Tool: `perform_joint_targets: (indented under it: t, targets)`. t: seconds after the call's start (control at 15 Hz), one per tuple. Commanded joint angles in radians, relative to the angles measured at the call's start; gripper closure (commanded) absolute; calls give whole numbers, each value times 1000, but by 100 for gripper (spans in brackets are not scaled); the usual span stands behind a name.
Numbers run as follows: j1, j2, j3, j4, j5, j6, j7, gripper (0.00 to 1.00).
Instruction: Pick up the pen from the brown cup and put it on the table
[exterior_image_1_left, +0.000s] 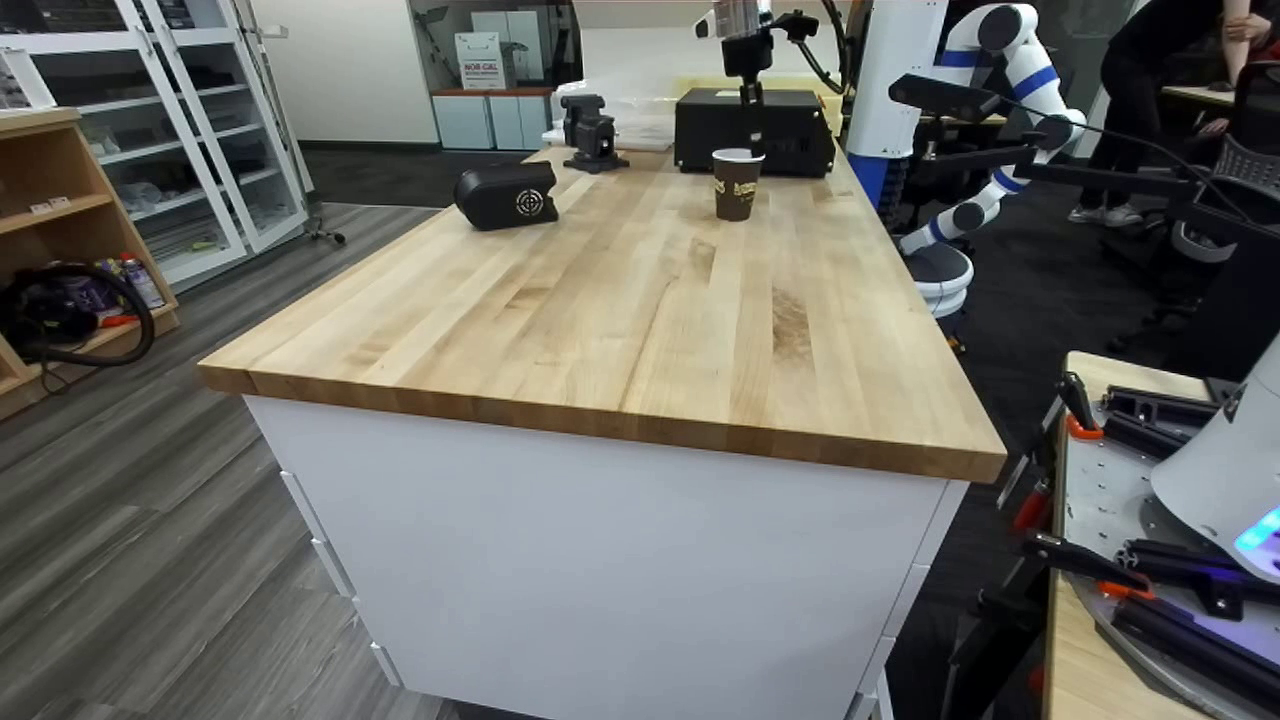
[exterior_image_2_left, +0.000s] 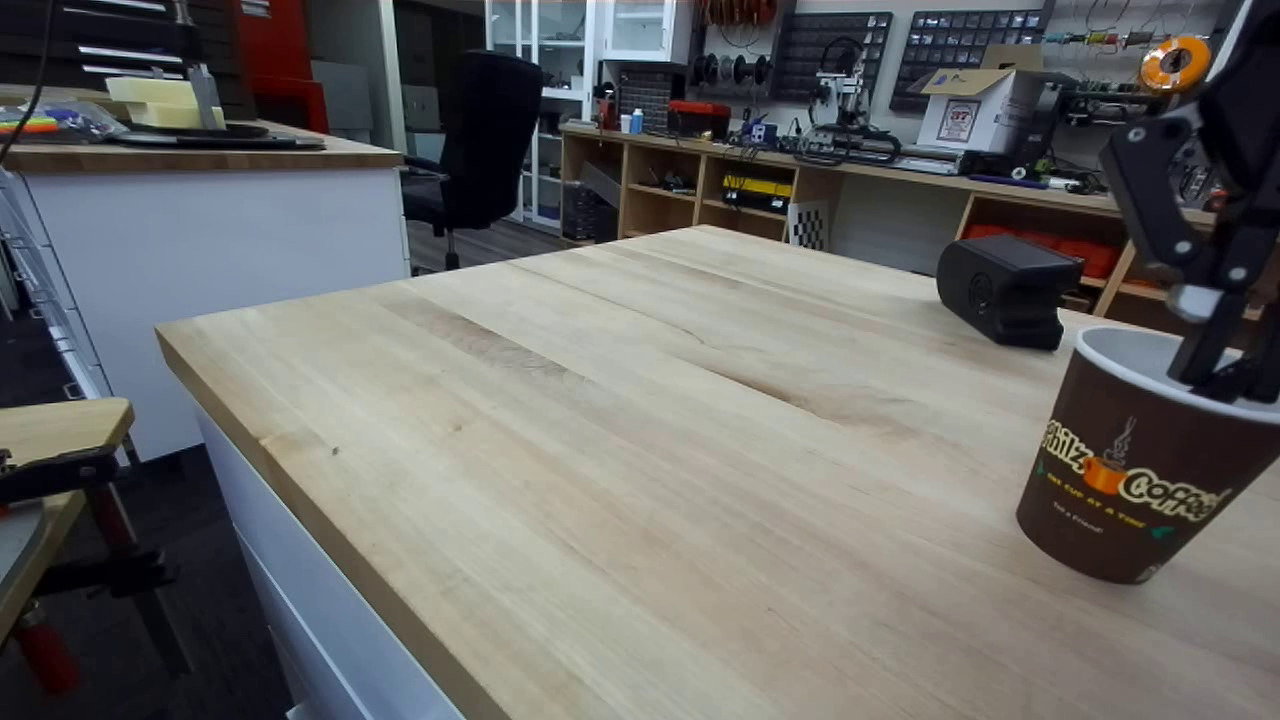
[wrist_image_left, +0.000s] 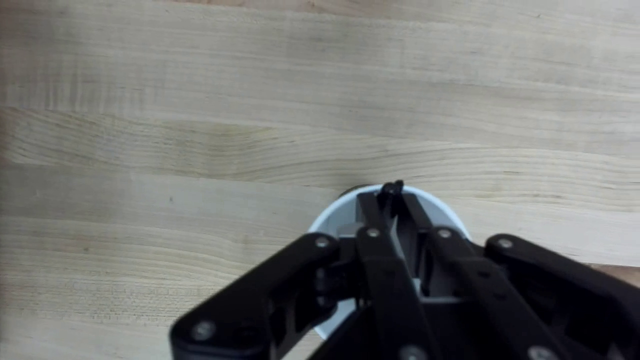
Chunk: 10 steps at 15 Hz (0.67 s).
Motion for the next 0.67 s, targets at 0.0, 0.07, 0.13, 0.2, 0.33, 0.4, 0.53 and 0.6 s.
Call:
perform_joint_targets:
  t: [0.0,0.07,0.13,0.2,0.33,0.4,0.53,0.6]
  targets:
    - [-5,-33,8,-35,13,-23,-18,97]
    - [-4,-34,7,-34,12,-25,-18,96]
    - [-4,-35,7,-35,11,-27,-18,96]
    - [-3,-35,6,-34,10,-27,-18,97]
    - [-1,-38,6,-35,8,-29,-18,96]
    - [0,-40,6,-33,9,-36,-17,96]
    - [0,-45,8,-29,12,-51,-22,96]
    - [0,-47,9,-26,13,-63,-25,96]
